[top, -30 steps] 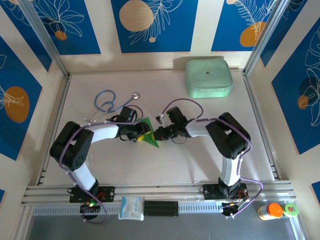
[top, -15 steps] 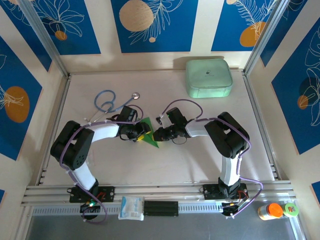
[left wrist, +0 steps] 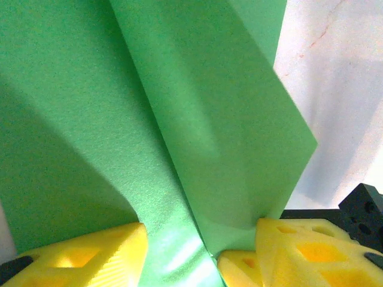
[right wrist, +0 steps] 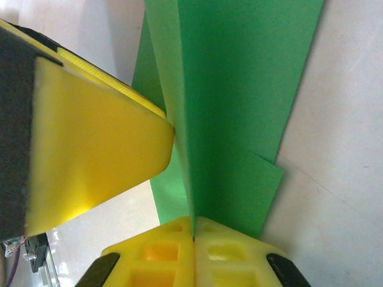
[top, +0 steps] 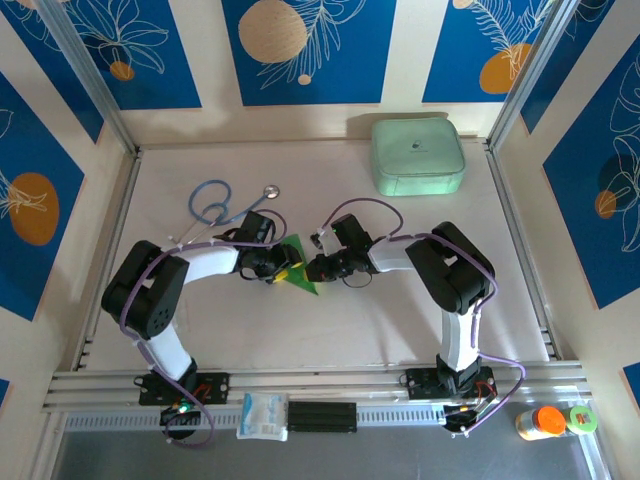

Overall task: Fold a paper plane with a square sheet of paper (pick it up from the middle)
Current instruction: Fourth fold the wing at the center of the table.

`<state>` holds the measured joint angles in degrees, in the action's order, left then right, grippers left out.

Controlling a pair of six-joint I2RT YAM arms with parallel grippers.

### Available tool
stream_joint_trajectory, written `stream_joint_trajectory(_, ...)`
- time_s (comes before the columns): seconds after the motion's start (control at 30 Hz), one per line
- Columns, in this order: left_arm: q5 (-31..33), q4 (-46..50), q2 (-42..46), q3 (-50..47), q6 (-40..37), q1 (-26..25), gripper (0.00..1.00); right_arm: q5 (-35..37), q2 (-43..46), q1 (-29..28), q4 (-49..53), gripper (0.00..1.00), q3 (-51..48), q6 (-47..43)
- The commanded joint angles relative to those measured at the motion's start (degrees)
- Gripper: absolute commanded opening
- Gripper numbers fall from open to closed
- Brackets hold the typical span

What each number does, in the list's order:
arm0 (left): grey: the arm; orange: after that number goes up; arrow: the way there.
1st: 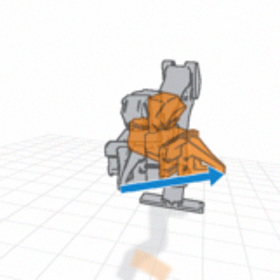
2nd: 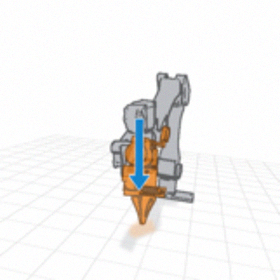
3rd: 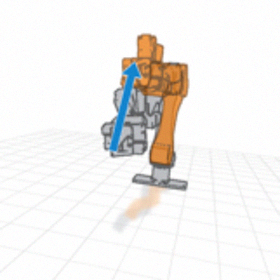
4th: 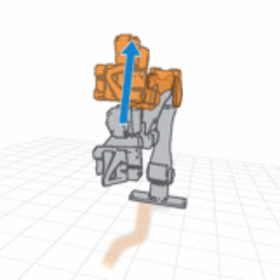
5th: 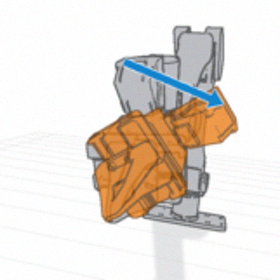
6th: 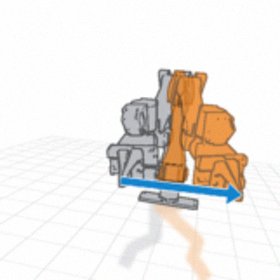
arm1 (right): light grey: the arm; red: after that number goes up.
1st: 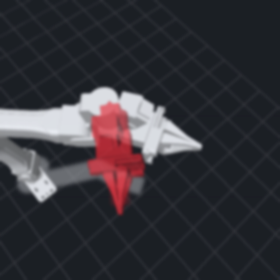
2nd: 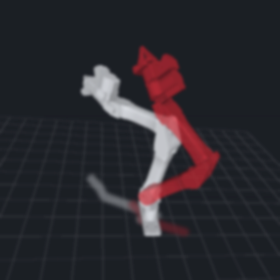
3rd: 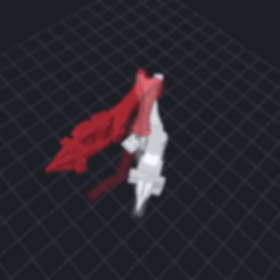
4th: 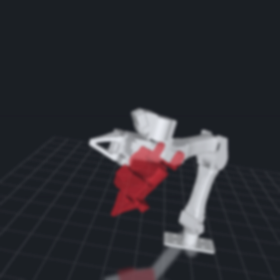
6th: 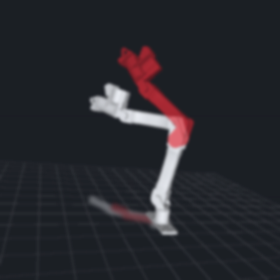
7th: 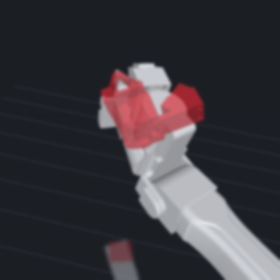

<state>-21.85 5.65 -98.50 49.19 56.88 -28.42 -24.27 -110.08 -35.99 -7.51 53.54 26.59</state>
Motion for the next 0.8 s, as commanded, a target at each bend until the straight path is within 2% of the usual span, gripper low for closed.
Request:
stream_joint_trajectory(0.0, 2.6, 6.4, -3.2, -1.2, -0.5, -0.5, 0.55, -1.5, -0.8, 0.0, 0.3, 0.05, 0.7, -0.1)
stream_joint_trajectory(0.17, 2.8, 5.5, -0.9, -0.4, -0.3, -0.4, 0.55, -2.5, -0.8, 0.5, -0.1, 0.04, 0.0, 0.5)
stream_joint_trajectory(0.4, 3.5, 2.2, 6.8, 2.7, -1.0, 0.7, 0.60, -4.8, -1.3, 1.8, -1.8, 0.04, -1.5, 2.8)
stream_joint_trajectory(0.53, 4.4, -0.7, 9.5, 1.0, -1.3, 1.3, 0.60, -5.5, -1.6, 2.2, -2.2, 0.04, -1.8, 3.6)
stream_joint_trajectory(0.77, -2.0, -11.6, 7.7, -3.5, -1.4, 1.7, 0.43, -6.1, -1.9, 2.7, -2.6, 0.03, -2.3, 4.3)
